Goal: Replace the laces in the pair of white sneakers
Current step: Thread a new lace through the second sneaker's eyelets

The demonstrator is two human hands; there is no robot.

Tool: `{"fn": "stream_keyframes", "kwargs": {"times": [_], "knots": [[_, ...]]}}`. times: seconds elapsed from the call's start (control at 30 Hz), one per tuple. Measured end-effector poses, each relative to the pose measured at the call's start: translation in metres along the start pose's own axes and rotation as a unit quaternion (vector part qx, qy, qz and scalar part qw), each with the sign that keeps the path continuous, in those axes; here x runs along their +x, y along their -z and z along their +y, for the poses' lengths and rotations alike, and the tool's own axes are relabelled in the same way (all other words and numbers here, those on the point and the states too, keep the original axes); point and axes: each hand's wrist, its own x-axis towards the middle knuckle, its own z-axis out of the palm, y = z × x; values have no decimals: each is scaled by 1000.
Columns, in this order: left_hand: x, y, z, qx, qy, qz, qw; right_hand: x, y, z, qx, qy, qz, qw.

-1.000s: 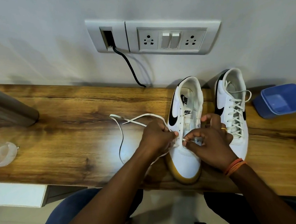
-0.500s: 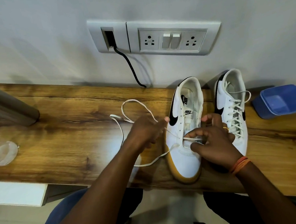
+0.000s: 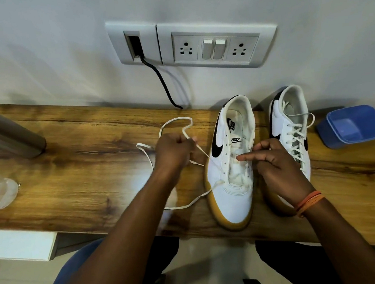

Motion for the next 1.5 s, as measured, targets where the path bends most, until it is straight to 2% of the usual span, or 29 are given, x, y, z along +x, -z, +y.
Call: {"fn": "stream_keyframes", "kwargs": {"times": [0.1, 0.2, 0.3, 0.4, 0.47, 0.57, 0.67, 0.77, 0.97, 1.37, 1.5], "knots": [[8, 13, 4, -49, -24, 60, 997, 0, 0, -1, -4, -2, 0, 1000], [8, 12, 2, -21, -26, 63, 997, -1, -1, -3, -11, -8, -1, 1000], [2, 4, -3, 56, 9, -19, 998, -3, -1, -7, -12, -5, -3, 1000], [-6, -9, -10, 198, 43, -111, 973, -4, 1, -8, -19, 13, -6, 1000], [-9, -19, -18, 220, 31, -140, 965, -4, 1, -11, -29, 17, -13, 999], [-14, -29, -25, 169, -9, -107, 980, -4, 1, -12, -45, 21, -17, 999], [-15, -31, -23, 97, 31, -104, 989, -4, 1, -12, -49, 24, -20, 998], [-15, -29, -19, 80, 47, -111, 989, -4, 2, -10, -50, 34, -21, 998], [-3, -9, -4, 32, 36, -34, 998, -7, 3, -8, -101, 53, -3, 993], [-8, -11, -8, 136, -7, -27, 990, -12, 4, -7, -164, 86, -31, 982], [-17, -10, -7, 217, 13, -71, 974, -15, -7, -7, -187, 86, -4, 979]]}}
